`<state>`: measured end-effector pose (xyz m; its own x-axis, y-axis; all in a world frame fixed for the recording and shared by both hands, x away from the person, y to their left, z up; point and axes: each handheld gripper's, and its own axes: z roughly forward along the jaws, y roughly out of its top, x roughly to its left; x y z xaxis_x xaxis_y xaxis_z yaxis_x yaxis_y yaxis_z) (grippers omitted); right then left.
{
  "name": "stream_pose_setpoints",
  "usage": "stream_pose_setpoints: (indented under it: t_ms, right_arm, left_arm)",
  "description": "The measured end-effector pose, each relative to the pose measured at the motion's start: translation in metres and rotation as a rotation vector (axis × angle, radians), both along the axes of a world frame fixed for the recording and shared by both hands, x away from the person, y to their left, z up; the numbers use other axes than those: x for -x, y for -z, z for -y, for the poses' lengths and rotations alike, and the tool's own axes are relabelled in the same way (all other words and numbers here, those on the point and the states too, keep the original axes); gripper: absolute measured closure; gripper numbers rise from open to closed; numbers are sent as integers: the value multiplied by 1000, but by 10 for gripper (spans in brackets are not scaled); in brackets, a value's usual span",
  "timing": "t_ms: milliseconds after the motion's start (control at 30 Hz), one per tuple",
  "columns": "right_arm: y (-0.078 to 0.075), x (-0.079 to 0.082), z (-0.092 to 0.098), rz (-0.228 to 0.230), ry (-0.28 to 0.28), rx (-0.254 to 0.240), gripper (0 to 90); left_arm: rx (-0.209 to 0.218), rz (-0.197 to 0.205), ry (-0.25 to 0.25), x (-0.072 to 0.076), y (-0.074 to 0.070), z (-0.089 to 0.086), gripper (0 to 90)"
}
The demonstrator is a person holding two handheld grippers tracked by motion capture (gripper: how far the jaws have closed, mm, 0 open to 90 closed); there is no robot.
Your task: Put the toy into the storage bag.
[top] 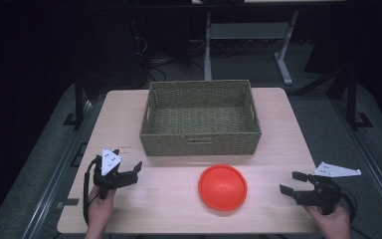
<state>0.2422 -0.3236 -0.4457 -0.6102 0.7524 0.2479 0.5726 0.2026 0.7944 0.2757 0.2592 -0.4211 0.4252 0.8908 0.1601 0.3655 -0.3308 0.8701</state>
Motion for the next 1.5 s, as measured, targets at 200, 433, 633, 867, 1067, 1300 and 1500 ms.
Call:
stream_pose_setpoints:
  t_ms: [200,433,633,867,1067,1300,1500]
  right_arm:
    - [-10,-4,-11,-1,-24,23,195]
    - [-24,-15,-28,-2,-78,44,184]
    - [-32,-28,-44,-13,-113,70,202]
    - [-40,-40,-58,-36,-134,93,193]
    - [-45,-46,-73,-61,-158,118,197]
    - [-43,-55,-89,-87,-190,150,194]
    - [-37,-60,-100,-127,-211,176,200]
  left_arm:
    - [0,11,-6,2,0,-2,128]
    - [1,16,-7,1,0,-2,128]
    - [-7,20,-7,2,-1,-2,128]
    - [-7,21,-7,2,-2,-2,128]
    - [-9,22,-8,3,-1,-2,128]
    - [-5,23,-7,3,-1,-2,128]
    - [-8,25,-6,4,-1,-2,128]
